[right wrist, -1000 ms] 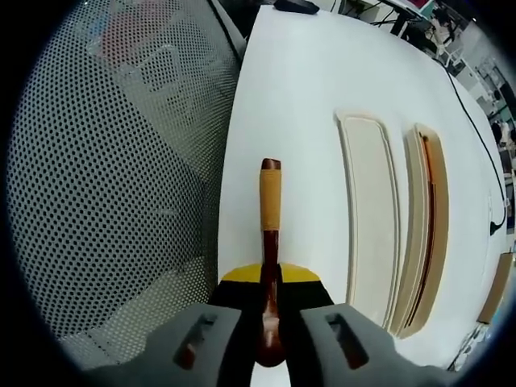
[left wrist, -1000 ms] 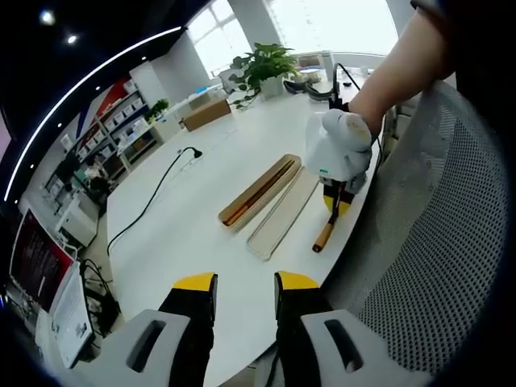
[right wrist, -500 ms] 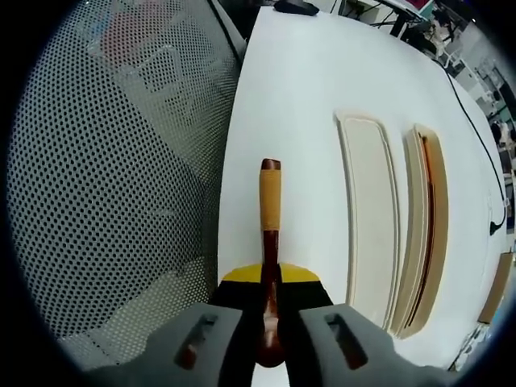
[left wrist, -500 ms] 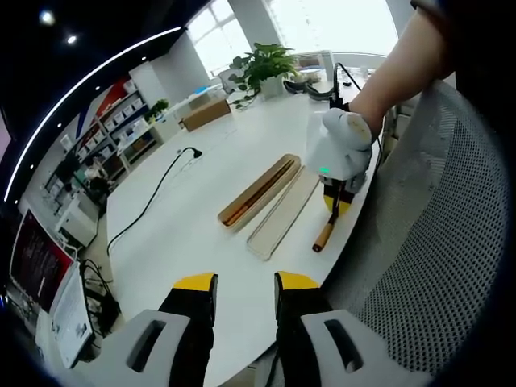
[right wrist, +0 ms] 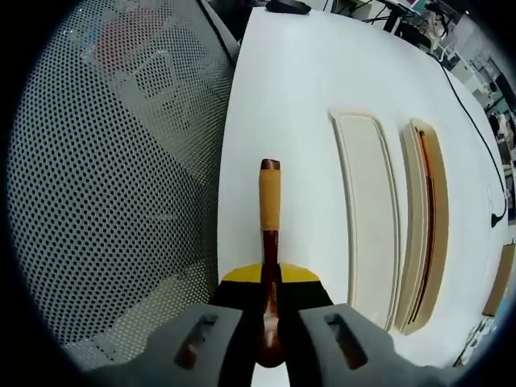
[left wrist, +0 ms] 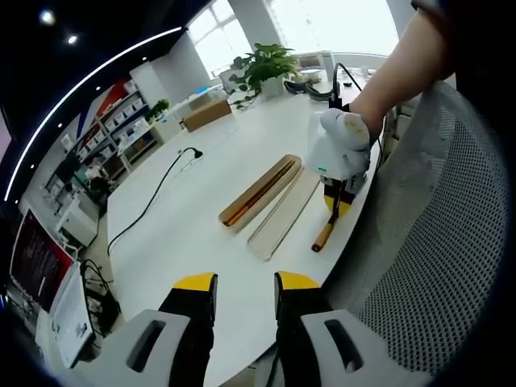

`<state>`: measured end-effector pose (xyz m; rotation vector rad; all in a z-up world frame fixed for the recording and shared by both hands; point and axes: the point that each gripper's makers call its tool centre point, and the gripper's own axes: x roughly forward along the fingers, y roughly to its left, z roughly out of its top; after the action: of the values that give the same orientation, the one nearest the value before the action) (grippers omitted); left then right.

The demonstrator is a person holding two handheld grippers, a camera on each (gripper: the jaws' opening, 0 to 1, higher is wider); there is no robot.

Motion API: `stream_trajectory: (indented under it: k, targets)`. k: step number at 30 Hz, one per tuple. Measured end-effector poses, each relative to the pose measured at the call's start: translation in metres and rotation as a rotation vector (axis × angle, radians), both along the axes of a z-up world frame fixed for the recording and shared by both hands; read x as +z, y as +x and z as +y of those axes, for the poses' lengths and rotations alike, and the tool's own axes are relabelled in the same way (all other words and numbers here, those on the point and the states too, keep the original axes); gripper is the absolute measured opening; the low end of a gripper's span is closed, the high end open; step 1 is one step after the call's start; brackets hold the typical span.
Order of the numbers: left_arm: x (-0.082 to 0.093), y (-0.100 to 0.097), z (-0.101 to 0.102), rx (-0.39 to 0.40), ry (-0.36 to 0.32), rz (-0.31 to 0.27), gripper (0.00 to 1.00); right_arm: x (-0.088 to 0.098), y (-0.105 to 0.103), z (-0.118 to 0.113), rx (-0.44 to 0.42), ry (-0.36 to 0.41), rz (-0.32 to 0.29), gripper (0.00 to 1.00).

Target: Arrange the utensils inside the cutlery case until each visible utensil rests in its matching compartment.

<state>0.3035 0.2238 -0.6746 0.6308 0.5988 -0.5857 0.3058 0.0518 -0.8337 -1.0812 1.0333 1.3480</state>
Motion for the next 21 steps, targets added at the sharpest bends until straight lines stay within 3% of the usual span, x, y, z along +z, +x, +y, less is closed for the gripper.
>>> stream_trajectory:
  k: [21]
  targets:
    - [-0.0002,-0.0001,-0.0002,-0.001,0.0,0.002,0.28,0.0005,-0.0002,-0.0001,0.008,0.002,0.001,0.0]
